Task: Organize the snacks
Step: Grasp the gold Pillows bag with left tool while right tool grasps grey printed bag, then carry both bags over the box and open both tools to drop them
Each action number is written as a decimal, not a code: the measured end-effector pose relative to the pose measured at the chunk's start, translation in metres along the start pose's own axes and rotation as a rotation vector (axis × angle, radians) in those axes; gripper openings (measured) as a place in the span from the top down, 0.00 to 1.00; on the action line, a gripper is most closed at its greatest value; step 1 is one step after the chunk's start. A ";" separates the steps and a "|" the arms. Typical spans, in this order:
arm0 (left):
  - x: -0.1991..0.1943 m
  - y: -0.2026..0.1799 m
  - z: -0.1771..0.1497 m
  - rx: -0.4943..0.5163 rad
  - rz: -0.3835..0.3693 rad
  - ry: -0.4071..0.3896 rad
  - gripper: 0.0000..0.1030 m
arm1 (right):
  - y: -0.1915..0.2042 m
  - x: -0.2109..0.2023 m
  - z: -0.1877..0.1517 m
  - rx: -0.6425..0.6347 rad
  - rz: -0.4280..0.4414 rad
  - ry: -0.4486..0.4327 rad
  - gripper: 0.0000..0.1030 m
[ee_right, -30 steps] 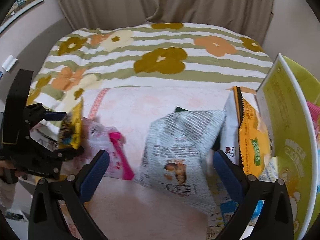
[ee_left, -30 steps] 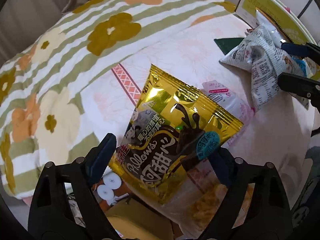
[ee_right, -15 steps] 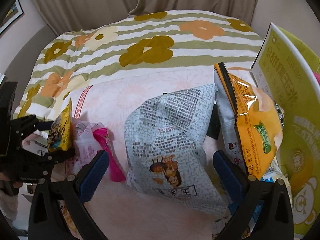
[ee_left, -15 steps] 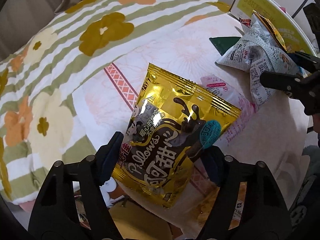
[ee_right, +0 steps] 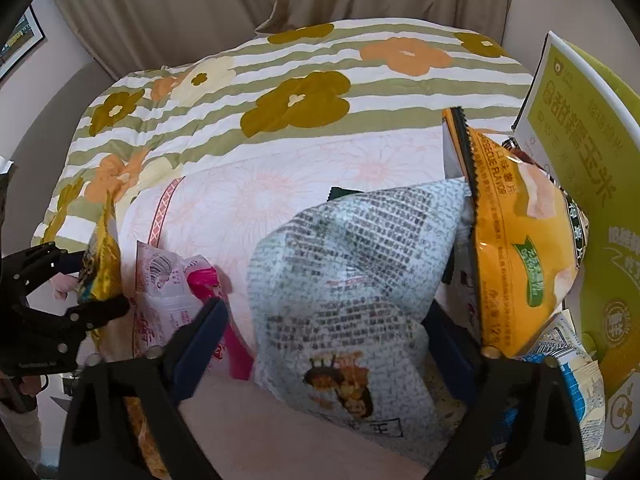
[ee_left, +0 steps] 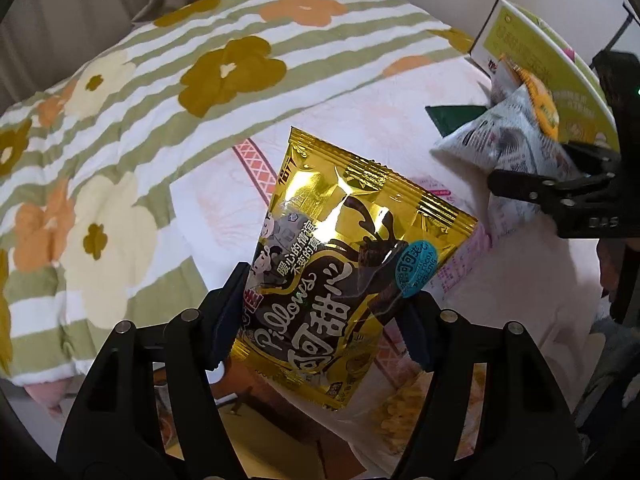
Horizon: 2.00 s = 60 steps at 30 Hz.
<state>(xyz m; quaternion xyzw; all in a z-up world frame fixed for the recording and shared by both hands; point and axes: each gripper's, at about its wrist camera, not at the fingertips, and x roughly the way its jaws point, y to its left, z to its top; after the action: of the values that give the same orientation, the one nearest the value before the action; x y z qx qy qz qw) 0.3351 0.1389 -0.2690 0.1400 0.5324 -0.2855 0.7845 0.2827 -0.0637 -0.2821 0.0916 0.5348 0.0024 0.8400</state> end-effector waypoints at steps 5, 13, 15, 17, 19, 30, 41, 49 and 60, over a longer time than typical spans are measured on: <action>-0.013 -0.006 0.001 -0.020 0.006 -0.032 0.37 | -0.002 -0.006 -0.003 -0.026 -0.011 0.007 0.34; -0.040 -0.025 0.005 -0.030 0.025 -0.083 0.38 | -0.001 -0.038 -0.008 -0.061 0.017 -0.037 0.34; -0.048 -0.030 0.007 -0.033 0.033 -0.097 0.38 | -0.001 -0.049 -0.008 -0.071 0.027 -0.052 0.34; -0.057 -0.037 0.009 -0.041 0.043 -0.111 0.37 | -0.002 -0.062 -0.009 -0.081 0.047 -0.068 0.34; -0.068 -0.045 0.013 -0.050 0.056 -0.126 0.38 | -0.004 -0.073 -0.010 -0.085 0.068 -0.083 0.34; -0.125 -0.132 0.059 -0.096 0.128 -0.233 0.37 | -0.063 -0.163 0.003 -0.117 0.228 -0.196 0.34; -0.122 -0.268 0.143 -0.150 0.089 -0.312 0.37 | -0.193 -0.228 0.033 -0.155 0.212 -0.245 0.34; -0.084 -0.348 0.197 -0.147 0.003 -0.271 0.37 | -0.285 -0.236 0.058 -0.066 0.159 -0.241 0.34; -0.016 -0.390 0.214 -0.104 -0.031 -0.126 0.36 | -0.339 -0.218 0.068 0.044 0.105 -0.208 0.34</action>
<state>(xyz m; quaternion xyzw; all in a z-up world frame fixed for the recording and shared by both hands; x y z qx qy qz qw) 0.2596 -0.2795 -0.1372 0.0727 0.4983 -0.2779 0.8180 0.2181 -0.4296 -0.1116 0.1378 0.4391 0.0251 0.8874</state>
